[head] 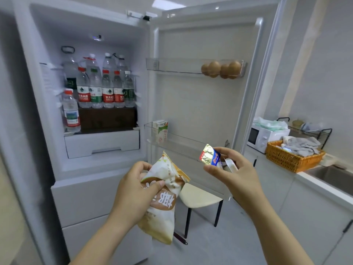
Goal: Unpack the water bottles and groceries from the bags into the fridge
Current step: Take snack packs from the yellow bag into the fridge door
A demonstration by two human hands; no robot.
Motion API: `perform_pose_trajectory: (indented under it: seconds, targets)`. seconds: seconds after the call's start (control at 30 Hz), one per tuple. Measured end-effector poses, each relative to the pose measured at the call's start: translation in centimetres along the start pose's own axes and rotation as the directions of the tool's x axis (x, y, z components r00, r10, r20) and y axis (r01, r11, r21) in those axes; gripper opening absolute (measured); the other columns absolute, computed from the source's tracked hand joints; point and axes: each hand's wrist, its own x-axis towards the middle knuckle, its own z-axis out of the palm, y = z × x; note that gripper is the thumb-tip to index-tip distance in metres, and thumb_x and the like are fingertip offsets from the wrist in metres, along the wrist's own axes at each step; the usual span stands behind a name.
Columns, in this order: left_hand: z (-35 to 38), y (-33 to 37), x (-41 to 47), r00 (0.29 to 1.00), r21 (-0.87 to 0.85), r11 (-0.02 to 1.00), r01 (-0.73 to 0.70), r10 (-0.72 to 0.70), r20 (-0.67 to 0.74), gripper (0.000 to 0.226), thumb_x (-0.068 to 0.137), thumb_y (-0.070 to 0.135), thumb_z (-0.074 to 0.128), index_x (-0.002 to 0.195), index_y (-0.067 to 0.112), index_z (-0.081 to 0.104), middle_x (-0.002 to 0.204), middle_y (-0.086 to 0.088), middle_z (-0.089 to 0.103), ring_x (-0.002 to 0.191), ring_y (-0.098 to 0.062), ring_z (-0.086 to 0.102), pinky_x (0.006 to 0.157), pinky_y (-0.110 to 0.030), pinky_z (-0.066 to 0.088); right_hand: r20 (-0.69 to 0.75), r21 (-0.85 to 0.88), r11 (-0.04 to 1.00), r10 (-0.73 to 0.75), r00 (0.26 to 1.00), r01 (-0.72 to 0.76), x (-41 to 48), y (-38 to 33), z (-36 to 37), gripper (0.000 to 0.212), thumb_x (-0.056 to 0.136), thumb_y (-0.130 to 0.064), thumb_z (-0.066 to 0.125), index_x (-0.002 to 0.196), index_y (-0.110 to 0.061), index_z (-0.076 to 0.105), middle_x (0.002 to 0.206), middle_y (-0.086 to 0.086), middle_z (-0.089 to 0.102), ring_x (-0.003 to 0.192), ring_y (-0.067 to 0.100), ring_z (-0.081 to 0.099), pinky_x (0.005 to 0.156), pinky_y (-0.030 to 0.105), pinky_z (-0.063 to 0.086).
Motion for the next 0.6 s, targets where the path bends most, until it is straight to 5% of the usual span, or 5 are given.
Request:
perform_pose_trajectory:
  seconds: [0.13,0.27,0.47,0.6]
  targets:
    - [-0.7,-1.3,3.4,0.999,0.001,1.000,-0.006,0.006,0.045,0.023,0.077,0.017,0.076,0.087,0.025,0.057,0.073,0.008,0.072,0.059,-0.004,0.068,0.053,-0.023,0.050,-0.043,-0.043,0.999,-0.003,0.999,0.001,2.9,0.4,1.2,0.039,0.073,-0.018,0.081,0.108,-0.031,0.068,0.092,-0.020,0.069,0.092,-0.010,0.061,0.072,0.007,0.048]
    - [-0.7,-2.0,7.0,0.998,-0.006,1.000,-0.022,0.022,0.066,0.023,0.076,0.016,0.077,0.086,0.024,0.057,0.074,0.008,0.072,0.060,-0.005,0.068,0.055,-0.027,0.052,-0.071,-0.074,0.997,0.011,0.997,-0.016,6.0,0.9,1.9,0.042,0.072,-0.021,0.082,0.110,-0.031,0.067,0.097,-0.017,0.069,0.101,0.003,0.063,0.084,0.027,0.053]
    - [0.8,-2.0,12.4,0.994,-0.016,0.998,-0.067,0.068,0.089,0.023,0.076,0.015,0.076,0.086,0.025,0.059,0.074,0.007,0.071,0.059,-0.002,0.067,0.044,-0.011,0.043,-0.041,-0.145,0.989,-0.035,0.999,0.029,11.6,1.9,1.9,0.036,0.074,-0.022,0.081,0.098,-0.043,0.063,0.095,-0.022,0.066,0.094,-0.009,0.060,0.065,0.007,0.046]
    - [2.2,-1.3,16.2,0.991,-0.009,0.995,-0.099,0.099,0.092,0.024,0.074,0.013,0.077,0.085,0.026,0.060,0.074,0.005,0.072,0.059,-0.004,0.068,0.047,-0.013,0.044,-0.052,-0.147,0.989,-0.042,0.998,0.034,16.2,3.5,1.4,0.036,0.072,-0.022,0.082,0.100,-0.038,0.067,0.097,-0.023,0.067,0.093,-0.009,0.059,0.068,0.006,0.042]
